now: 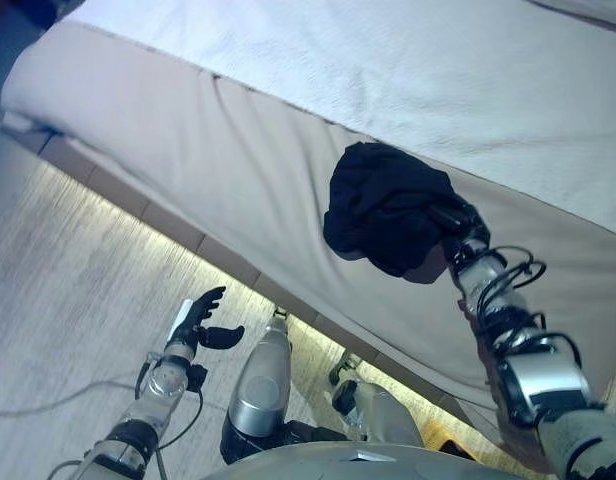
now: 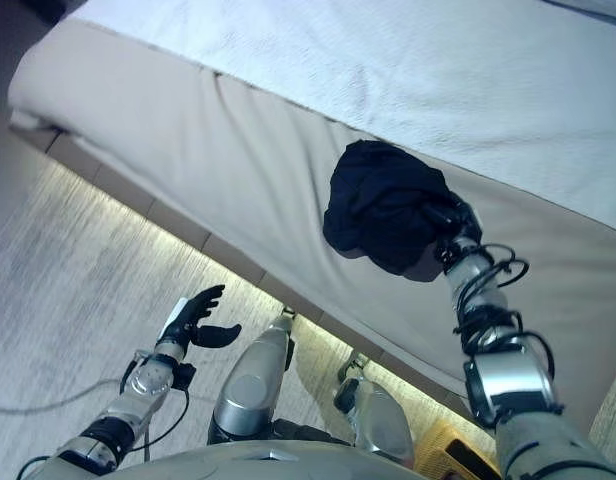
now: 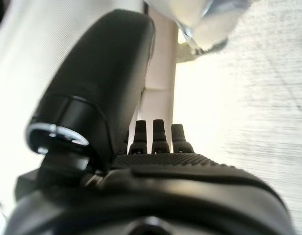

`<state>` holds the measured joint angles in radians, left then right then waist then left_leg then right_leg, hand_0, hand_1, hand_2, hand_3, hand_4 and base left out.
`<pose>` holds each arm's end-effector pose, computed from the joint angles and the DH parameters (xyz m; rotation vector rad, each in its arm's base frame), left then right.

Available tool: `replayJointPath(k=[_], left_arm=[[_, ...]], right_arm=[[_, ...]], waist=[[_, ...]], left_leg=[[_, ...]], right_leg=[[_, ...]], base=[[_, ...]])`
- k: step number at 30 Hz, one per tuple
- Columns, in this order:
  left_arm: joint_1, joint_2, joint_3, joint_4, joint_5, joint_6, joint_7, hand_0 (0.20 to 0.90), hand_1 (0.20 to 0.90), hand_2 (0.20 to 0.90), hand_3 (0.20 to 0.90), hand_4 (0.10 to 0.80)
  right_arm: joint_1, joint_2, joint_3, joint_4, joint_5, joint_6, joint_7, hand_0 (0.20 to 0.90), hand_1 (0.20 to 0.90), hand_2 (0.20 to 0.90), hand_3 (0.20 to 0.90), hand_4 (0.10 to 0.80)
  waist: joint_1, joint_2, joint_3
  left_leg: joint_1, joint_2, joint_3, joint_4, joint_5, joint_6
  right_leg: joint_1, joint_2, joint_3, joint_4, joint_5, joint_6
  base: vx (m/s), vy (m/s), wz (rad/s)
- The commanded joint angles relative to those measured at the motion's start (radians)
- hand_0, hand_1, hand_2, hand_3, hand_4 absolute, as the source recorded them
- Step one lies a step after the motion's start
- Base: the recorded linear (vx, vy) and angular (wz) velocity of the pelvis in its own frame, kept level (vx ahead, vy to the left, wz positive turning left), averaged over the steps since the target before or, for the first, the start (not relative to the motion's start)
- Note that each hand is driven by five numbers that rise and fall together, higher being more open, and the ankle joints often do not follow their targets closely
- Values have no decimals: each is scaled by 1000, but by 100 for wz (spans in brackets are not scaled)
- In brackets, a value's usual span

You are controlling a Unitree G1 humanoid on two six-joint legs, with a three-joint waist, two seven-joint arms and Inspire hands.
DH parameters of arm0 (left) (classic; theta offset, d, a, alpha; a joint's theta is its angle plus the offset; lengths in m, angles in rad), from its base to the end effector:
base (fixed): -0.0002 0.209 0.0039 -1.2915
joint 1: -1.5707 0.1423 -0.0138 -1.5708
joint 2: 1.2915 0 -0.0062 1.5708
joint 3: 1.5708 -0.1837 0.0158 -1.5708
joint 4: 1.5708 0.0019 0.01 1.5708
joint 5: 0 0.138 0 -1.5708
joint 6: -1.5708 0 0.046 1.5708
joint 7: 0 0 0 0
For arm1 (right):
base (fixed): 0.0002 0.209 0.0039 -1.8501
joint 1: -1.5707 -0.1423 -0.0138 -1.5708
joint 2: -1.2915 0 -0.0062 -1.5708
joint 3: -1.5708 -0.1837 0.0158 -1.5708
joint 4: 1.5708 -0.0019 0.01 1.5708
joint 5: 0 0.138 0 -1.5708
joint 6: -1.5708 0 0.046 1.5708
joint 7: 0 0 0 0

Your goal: Pick up the clothes from the bed and place them into the basket

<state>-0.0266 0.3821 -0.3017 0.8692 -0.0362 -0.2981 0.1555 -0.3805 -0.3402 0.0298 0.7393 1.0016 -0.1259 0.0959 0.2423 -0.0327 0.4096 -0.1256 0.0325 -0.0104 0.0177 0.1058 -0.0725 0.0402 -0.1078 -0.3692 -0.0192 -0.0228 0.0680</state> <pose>0.1433 0.2294 -0.0708 0.4727 0.5549 -0.0140 0.2612 -0.2315 0.0180 0.6359 0.1376 -0.1715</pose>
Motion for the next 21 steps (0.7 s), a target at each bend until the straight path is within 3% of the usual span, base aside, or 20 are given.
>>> replayJointPath(k=[1,3,10,12,15,18,21], left_arm=[[93,-30,2,51,57,-60,36,900,900,900,900,800],[111,-46,14,76,92,-56,39,900,900,900,900,800],[107,-71,31,114,124,-41,48,900,900,900,900,800],[118,-86,37,108,117,-31,49,900,900,900,900,800],[141,-102,38,96,87,-58,53,900,900,900,900,800],[134,-96,35,89,100,-80,5,900,900,900,900,800],[116,-79,5,64,106,-82,-42,900,900,900,900,800]], right_arm=[[125,13,-16,-190,106,-140,180,300,300,300,200,100],[199,58,-20,-297,118,-149,260,300,300,300,200,100],[309,136,-37,-513,193,-162,314,300,300,300,200,100],[329,153,-36,-568,193,-144,324,300,300,300,200,100],[322,172,6,-601,215,-179,334,300,300,300,200,100],[317,190,6,-605,228,-245,306,300,300,300,200,100],[332,213,-38,-666,247,-313,242,300,300,300,200,100]], waist=[[-70,11,-228],[-107,12,-265],[-191,8,-307],[-193,2,-308],[-165,2,-306],[-169,15,-305],[-206,37,-310]], left_leg=[[41,28,55,-54,-36,4],[86,35,76,-79,-36,6],[148,47,120,-47,-71,7],[145,36,45,8,-94,11],[157,-28,-143,51,-144,50],[174,-35,-133,42,-159,59],[189,-30,-99,-16,-145,68]], right_leg=[[-24,18,65,29,25,5],[-4,23,88,9,35,7],[30,22,137,1,36,4],[35,16,173,15,37,1],[39,5,293,9,49,15],[43,-9,319,7,53,30],[-1,-53,337,34,72,74]], base=[[45,35,-22],[46,21,-30],[18,48,-28],[44,89,-34],[21,124,-113],[-18,165,-136],[-86,248,-45]])
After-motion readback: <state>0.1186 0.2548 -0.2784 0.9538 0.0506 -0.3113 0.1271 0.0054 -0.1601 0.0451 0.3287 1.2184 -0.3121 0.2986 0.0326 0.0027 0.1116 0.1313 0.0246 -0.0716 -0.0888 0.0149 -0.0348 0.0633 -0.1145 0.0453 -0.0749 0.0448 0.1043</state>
